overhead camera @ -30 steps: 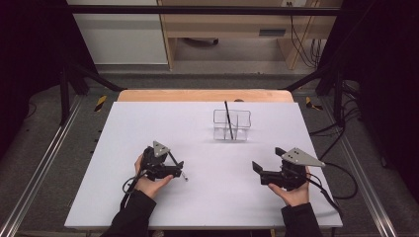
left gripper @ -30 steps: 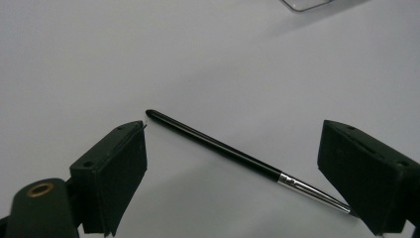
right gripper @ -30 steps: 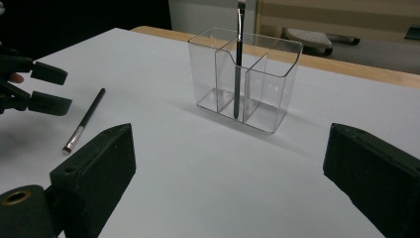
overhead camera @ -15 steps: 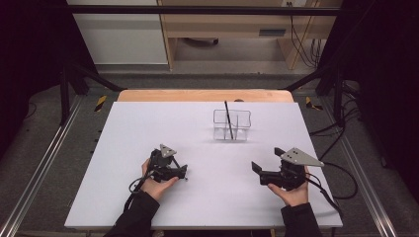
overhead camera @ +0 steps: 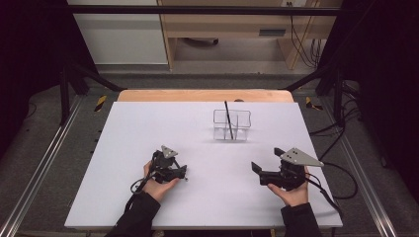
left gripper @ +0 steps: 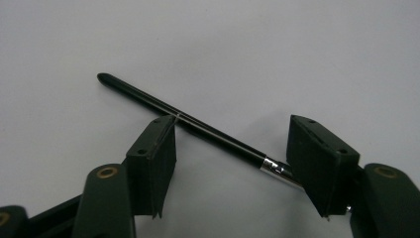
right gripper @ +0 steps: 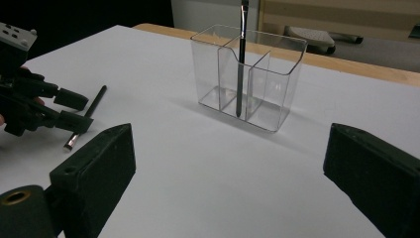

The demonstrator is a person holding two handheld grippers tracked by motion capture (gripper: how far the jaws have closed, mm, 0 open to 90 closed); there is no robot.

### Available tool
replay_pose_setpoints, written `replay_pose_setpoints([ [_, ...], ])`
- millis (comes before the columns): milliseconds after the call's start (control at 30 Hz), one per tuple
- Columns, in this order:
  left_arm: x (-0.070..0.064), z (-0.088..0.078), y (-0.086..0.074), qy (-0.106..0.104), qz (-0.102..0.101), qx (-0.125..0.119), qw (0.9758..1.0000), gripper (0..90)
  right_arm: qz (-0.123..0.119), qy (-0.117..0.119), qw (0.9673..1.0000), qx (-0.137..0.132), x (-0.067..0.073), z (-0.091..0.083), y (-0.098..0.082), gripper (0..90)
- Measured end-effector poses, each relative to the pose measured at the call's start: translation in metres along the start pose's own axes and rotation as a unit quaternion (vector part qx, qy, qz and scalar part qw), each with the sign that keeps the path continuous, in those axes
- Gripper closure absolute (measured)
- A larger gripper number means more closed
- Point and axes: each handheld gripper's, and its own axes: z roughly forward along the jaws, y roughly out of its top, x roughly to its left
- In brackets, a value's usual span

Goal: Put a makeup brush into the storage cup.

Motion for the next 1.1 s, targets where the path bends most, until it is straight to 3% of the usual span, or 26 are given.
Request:
replay_pose_setpoints([
  [533, -0.001, -0.005, 0.000, -0.004, 0.011, 0.013, 0.9998, 53.5, 0.000, 0.001, 1.0000, 0.002, 0.001, 0.001, 0.000, 6.2],
  [1100, 0.005, -0.012, -0.003, -0.022, 0.023, 0.025, 0.9992, 74.4, -0.002, 0.000, 1.0000, 0.001, 0.000, 0.000, 0.000, 6.2],
])
